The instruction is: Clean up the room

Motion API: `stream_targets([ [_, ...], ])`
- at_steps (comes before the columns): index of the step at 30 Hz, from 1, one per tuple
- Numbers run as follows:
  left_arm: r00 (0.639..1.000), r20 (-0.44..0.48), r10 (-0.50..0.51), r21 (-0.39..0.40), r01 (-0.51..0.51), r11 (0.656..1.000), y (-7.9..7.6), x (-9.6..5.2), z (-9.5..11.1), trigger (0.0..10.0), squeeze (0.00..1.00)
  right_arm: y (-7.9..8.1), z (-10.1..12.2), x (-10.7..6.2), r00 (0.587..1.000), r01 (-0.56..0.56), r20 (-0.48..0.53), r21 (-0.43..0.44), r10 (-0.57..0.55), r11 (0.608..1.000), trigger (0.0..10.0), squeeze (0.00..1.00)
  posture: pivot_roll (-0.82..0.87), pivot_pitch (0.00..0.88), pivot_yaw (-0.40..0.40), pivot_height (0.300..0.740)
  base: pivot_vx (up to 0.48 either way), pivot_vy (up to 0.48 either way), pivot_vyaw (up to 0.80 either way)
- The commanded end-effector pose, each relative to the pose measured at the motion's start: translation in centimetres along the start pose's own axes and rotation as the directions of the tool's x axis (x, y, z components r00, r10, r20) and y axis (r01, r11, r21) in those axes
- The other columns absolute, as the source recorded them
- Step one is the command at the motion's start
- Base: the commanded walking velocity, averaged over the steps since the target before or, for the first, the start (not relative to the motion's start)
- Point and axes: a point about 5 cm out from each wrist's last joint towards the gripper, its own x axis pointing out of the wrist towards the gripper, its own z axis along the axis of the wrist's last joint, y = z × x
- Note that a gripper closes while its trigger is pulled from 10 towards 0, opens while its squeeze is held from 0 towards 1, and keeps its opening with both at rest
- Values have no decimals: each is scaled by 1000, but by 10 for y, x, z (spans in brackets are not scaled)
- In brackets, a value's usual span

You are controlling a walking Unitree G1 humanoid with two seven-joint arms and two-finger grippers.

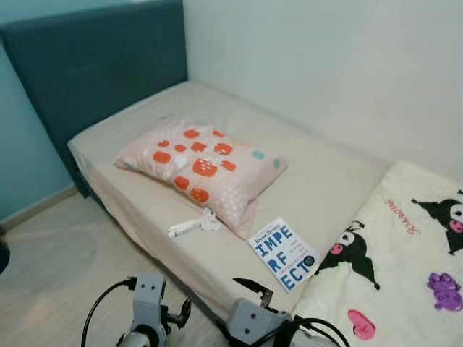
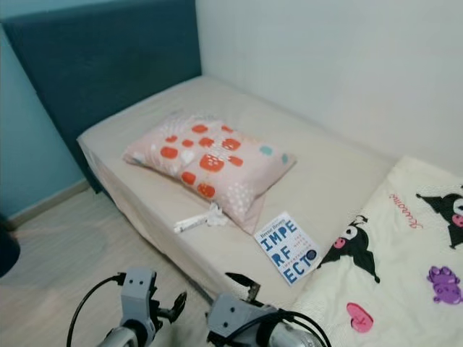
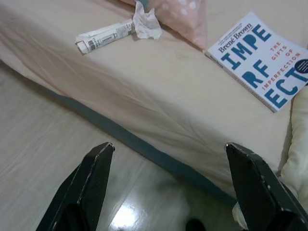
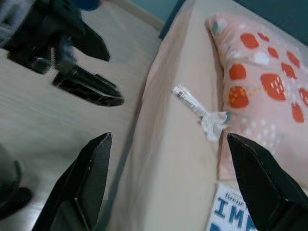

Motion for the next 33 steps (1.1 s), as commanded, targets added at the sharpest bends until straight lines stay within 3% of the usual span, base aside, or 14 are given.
stream_targets([
  [1,1000,-12,5,0,-5,1000,0,-1,-4,10000,0,3,-4,0,1000,-16,-8,5,16,1000,10000,0,-117,46,-90,740,0,0,0],
  [4,999,12,31,-11,-31,999,0,0,0,10000,0,-3,-6,5,999,-46,-15,-3,46,999,10000,0,-107,63,-115,740,0,0,0],
  [8,998,26,56,-30,-55,998,1,0,2,10000,0,-3,-5,2,998,-48,-28,3,48,999,10000,0,-117,65,-112,740,0,0,0],
  [12,999,45,30,-36,-29,999,-6,10,11,10000,0,-13,-5,-6,1000,2,-31,-28,-2,1000,10000,0,-168,71,-80,740,0,0,0],
  [15,998,52,-39,-8,40,999,-17,24,22,10000,0,-27,0,-12,997,71,-26,-95,-74,993,10000,0,-193,60,-52,740,0,0,0],
  [21,997,50,-52,11,52,999,-15,28,25,10000,0,-36,5,-9,993,96,-43,-213,-107,972,10000,0,-199,41,-35,740,0,0,0],
  [26,997,51,-57,11,57,998,-16,29,26,10000,0,-38,6,-9,994,85,-51,-245,-100,966,10000,0,-205,36,-43,740,0,0,0],
  [33,998,56,-42,4,42,999,-15,30,25,10000,0,-36,0,-7,995,82,-45,-170,-90,982,10000,0,-185,36,-61,740,0,0,0],
])
